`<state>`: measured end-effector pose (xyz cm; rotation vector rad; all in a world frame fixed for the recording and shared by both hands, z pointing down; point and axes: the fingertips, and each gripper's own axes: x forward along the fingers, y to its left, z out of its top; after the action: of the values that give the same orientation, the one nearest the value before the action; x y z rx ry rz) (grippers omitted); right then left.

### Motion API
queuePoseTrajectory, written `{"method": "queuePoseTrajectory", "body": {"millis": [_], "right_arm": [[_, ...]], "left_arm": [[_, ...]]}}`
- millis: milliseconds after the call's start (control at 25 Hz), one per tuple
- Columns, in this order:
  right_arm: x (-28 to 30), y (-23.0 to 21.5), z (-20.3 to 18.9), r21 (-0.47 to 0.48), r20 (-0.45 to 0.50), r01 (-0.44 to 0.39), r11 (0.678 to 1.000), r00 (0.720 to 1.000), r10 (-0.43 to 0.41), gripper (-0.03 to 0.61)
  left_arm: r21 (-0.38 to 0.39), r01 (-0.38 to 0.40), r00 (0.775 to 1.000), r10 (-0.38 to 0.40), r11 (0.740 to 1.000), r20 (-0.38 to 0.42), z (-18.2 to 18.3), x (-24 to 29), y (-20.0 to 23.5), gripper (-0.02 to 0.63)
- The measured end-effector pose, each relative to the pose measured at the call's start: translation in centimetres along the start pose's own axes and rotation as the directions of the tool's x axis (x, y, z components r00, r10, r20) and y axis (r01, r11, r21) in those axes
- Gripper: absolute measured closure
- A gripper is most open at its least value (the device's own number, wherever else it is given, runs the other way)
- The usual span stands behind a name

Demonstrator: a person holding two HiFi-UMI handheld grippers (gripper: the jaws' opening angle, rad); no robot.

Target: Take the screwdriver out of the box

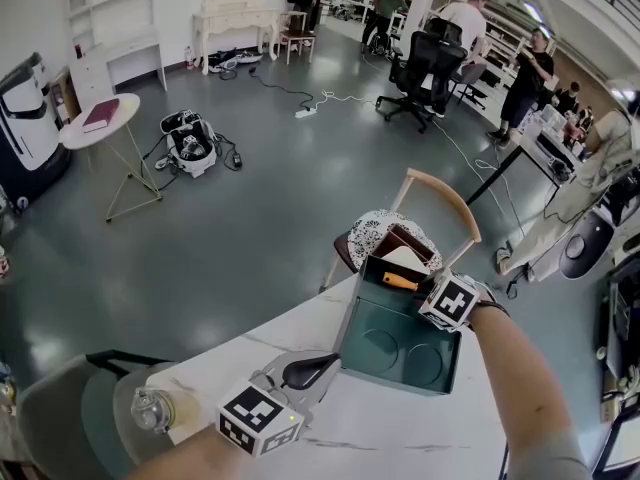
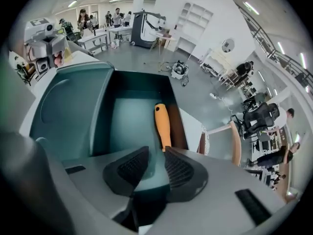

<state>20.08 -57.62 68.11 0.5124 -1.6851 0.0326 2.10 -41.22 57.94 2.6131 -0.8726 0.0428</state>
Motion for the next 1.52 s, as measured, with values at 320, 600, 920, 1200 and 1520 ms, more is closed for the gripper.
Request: {"method": "queuePoseTrajectory", "body": {"millis": [320, 600, 920, 1200, 1520], "right_arm": [[1.1, -0.8, 0.6, -0.091, -0.013, 0.087, 0.992, 0.996, -0.089, 0.456], [2.2, -0.8, 0.1, -0.118, -0.065, 0.097, 0.988, 0.992, -0.105, 0.451], [0.8, 0.2, 0.1, -0.032, -0.078, -0.093, 0.995, 0.993, 0.09, 0.525], [2.0, 1.8, 1.1, -0.153, -0.051, -0.141, 0.978, 0.99, 0.135, 0.364], [2.0, 1.0, 1.1, -0.053, -0.03, -0.163, 0.985, 0.986, 0.162, 0.506]], "left_arm": [[-0.003, -0.004, 1.0, 0.004, 1.0, -0.004, -0.5, -0.4, 0.3, 0.611], [-0.012, -0.003, 1.0, 0.003, 1.0, -0.006, -1.1, -0.4, 0.6, 0.611], [-0.017, -0.002, 1.0, 0.002, 1.0, -0.004, -1.1, -0.3, 0.7, 0.611], [-0.024, -0.001, 1.0, 0.001, 1.0, 0.001, -1.1, -0.2, 0.7, 0.61], [-0.034, 0.009, 1.0, -0.009, 0.999, -0.003, -1.4, 0.2, 0.2, 0.611]]}}
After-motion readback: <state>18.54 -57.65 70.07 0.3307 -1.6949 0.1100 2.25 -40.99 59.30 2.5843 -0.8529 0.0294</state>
